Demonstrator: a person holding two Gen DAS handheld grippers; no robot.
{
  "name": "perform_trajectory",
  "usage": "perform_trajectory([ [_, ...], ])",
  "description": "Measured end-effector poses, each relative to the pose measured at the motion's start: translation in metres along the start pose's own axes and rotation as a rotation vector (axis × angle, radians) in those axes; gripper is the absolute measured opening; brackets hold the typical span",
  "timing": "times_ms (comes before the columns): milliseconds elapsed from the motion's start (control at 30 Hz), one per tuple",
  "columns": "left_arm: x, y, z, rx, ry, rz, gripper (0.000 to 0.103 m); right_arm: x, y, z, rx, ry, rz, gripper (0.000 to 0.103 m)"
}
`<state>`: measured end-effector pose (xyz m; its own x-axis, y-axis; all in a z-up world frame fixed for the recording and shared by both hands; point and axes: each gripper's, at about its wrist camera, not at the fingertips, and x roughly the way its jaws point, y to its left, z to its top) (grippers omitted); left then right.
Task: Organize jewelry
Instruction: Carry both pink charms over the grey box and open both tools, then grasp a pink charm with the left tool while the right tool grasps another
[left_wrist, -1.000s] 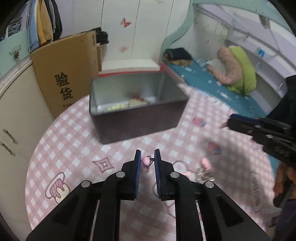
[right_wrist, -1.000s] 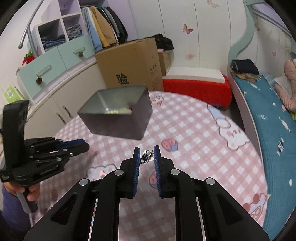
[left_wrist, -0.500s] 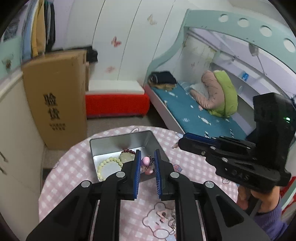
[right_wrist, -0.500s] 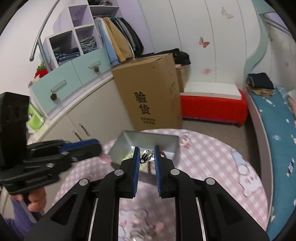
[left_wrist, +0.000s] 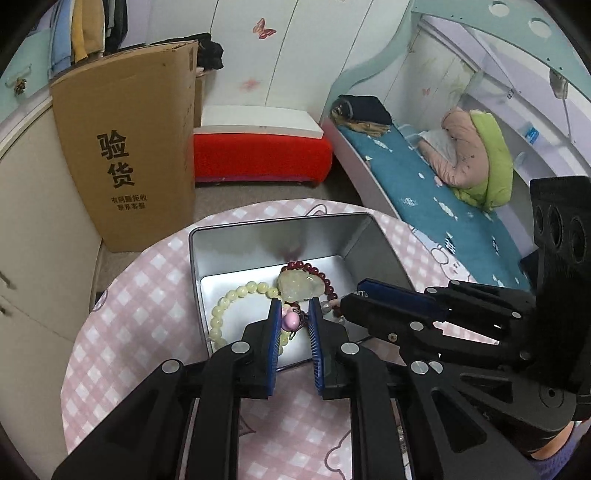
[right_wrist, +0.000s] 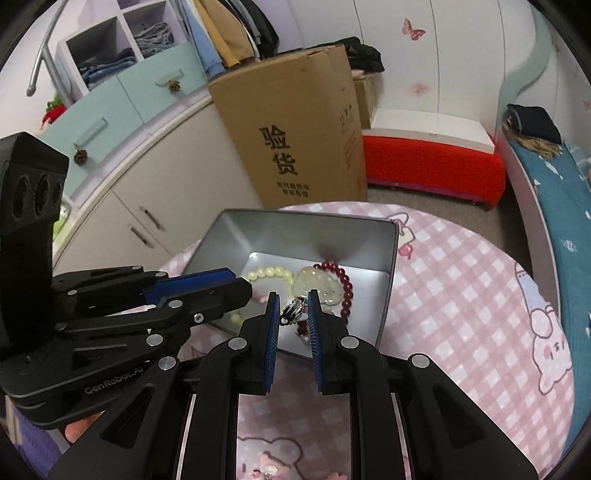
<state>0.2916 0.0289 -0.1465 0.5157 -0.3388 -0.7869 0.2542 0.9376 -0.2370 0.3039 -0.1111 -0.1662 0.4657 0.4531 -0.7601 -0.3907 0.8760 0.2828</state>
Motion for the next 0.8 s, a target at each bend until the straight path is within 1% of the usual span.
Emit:
perform_trajectory([
  [200,-0.002,-0.002,-0.001,0.0,0.005,0.005,0.015,0.0,-0.001,-0.003,0.011,0.003,0.013,0.017],
  [267,-0.004,-0.002,-0.002,-0.011,-0.001,0.012,0.022,-0.002,-0.003,-0.004,0.025,-0.001,0.016,0.017],
  [333,-0.007,0.002,0.0,-0.031,-0.018,0.018,0.037,-0.004,-0.007,-0.004,0.037,-0.005,0.021,0.018],
  [400,-0.014,0.004,-0.001,-0.046,-0.034,0.008,0.045,-0.008,-0.012,-0.003,0.048,-0.012,0.037,0.018],
  [467,-0.02,0.003,-0.001,-0.049,-0.051,0.007,0.047,-0.014,-0.012,-0.003,0.056,-0.026,0.045,0.018],
  [500,-0.024,0.002,-0.001,-0.046,-0.058,0.01,0.048,-0.019,-0.012,-0.004,0.057,-0.039,0.047,0.021],
  [533,-0.028,0.0,-0.002,-0.045,-0.068,0.009,0.049,-0.024,-0.012,-0.004,0.06,-0.051,0.042,0.028],
  [567,-0.033,-0.001,-0.002,-0.047,-0.079,0.008,0.049,-0.031,-0.013,-0.006,0.065,-0.068,0.03,0.032],
  [600,-0.04,-0.002,-0.004,-0.052,-0.096,0.009,0.053,-0.037,-0.013,-0.008,0.066,-0.084,0.026,0.042],
  [633,-0.047,-0.003,-0.006,-0.054,-0.115,0.012,0.059,-0.046,-0.014,-0.011,0.063,-0.103,0.029,0.047],
  [667,-0.053,-0.004,-0.009,-0.052,-0.132,0.02,0.061,-0.054,-0.014,-0.015,0.059,-0.113,0.022,0.048],
  [733,-0.065,-0.011,-0.018,-0.031,-0.168,0.054,0.062,-0.068,-0.014,-0.025,0.041,-0.141,-0.024,0.053],
  [800,-0.072,-0.017,-0.028,-0.013,-0.179,0.069,0.062,-0.08,-0.017,-0.039,0.036,-0.153,-0.049,0.056],
])
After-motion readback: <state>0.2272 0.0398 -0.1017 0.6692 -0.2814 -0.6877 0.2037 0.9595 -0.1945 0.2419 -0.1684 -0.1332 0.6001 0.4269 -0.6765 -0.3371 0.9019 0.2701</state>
